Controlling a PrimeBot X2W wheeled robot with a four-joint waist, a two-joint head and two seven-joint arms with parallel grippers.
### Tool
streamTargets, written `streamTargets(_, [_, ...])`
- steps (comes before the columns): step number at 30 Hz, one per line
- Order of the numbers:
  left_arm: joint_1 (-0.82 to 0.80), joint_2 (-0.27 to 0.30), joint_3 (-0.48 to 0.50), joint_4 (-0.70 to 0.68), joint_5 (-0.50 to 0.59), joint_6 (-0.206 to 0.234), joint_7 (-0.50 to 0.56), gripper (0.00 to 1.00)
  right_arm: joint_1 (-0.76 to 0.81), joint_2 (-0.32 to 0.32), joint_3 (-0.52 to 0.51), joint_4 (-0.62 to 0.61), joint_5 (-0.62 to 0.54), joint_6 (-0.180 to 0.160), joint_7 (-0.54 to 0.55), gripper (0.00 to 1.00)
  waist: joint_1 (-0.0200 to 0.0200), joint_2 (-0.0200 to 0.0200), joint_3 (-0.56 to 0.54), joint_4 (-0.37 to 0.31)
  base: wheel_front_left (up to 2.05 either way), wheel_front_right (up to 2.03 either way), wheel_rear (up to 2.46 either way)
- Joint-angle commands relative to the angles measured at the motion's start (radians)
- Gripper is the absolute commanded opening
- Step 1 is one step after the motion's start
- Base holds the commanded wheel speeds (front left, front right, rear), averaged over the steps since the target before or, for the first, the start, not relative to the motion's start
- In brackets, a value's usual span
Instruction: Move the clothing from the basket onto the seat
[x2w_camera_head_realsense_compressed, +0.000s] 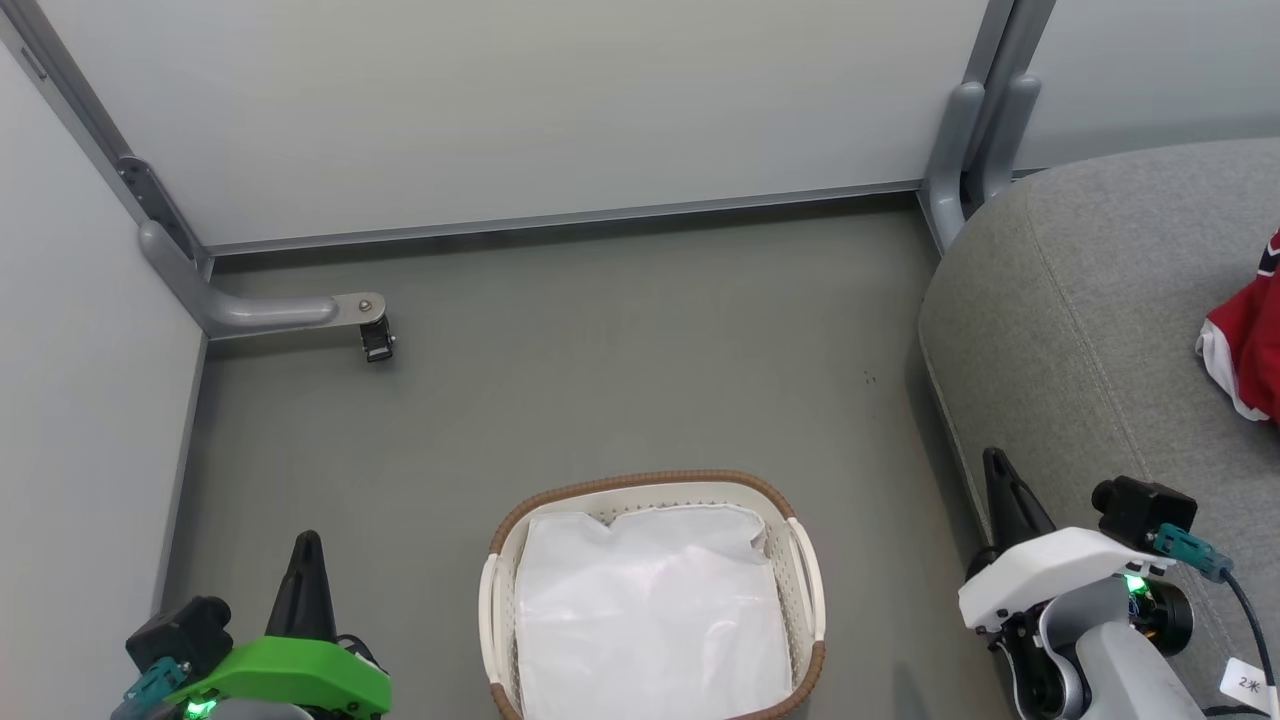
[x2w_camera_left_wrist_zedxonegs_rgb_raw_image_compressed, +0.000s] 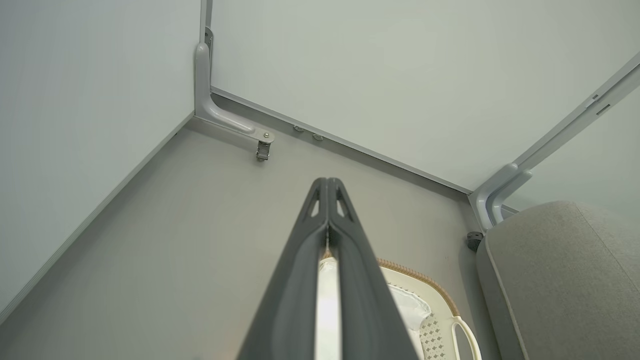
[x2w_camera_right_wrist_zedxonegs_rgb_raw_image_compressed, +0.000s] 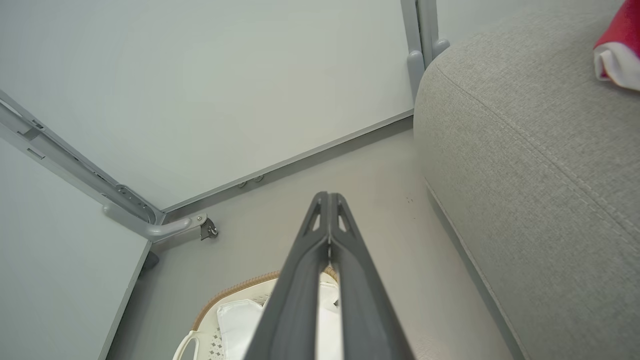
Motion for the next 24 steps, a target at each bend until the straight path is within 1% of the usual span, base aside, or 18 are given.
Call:
streamTargets(1, [-0.012, 0.003, 0.007, -0.022, -0.040, 0.000, 0.008, 0.00, -0.001, -0.005, -0.007, -0.026, 0.043, 0.000, 0.009, 0.00, 0.0000, 0.0000, -0.001, 0.000, 0.00, 0.00, 0.00])
streamTargets(9, [-0.016, 0.003, 0.018, -0.043, -0.179, -0.001, 0.046, 0.00, 0.015, -0.006, -0.020, -0.059, 0.185, 0.000, 0.046, 0.00, 0.0000, 0.0000, -0.005, 0.002, 0.00, 0.00, 0.00])
streamTargets(24, [-0.024, 0.004, 0.035, -0.073, -0.377, -0.001, 0.102, 0.00, 0.038, -0.008, -0.042, -0.103, 0.388, 0.000, 0.101, 0.00, 0.0000, 0.0000, -0.013, 0.004, 0.00, 0.00, 0.00])
